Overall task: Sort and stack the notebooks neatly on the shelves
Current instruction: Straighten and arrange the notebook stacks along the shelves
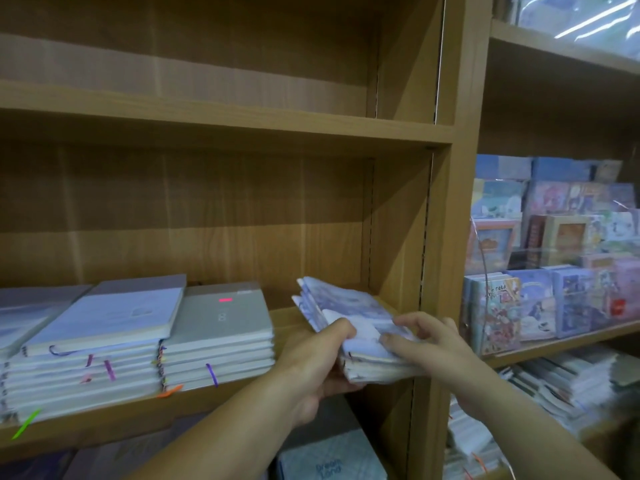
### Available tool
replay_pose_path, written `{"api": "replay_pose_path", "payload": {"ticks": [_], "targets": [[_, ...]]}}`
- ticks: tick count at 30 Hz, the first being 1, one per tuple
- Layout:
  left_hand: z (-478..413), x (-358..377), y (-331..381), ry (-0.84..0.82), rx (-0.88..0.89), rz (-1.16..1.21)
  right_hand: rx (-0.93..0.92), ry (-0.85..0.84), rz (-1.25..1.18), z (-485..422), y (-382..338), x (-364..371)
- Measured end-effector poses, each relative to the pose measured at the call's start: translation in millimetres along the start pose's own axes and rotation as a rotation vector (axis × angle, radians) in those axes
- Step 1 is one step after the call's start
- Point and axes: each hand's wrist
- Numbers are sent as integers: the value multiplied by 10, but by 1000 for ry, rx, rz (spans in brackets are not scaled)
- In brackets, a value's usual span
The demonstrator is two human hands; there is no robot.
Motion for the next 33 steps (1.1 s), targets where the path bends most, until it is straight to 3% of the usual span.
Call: {"api": "replay_pose_path", "payload": {"ticks": [4, 7, 13, 22, 27, 30, 33], "targets": [[173, -87, 24, 85, 147, 11, 116, -61, -297, 13, -110, -5], [259, -224, 117, 171, 285, -88, 92, -153, -482, -23, -300, 7], [66, -481, 361, 235, 400, -454, -104, -100, -321, -269, -659, 150], [-344, -462, 340, 279, 527, -606, -335, -40, -289, -463, -607, 466], [-322, -437, 421, 285, 492, -658, -444, -46, -253, -524, -359, 576], [-273, -553, 434, 361, 640, -649, -506, -57, -197, -564, -339, 600], [-205, -579, 453, 337, 667, -735, -497, -24, -132, -580, -319, 626]]}}
Point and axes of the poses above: each hand's wrist, its own z-axis away from the middle knuckle, its own x-axis out of the palm, y = z × x, and after that the axes turned 13 degrees about -z, right-handed
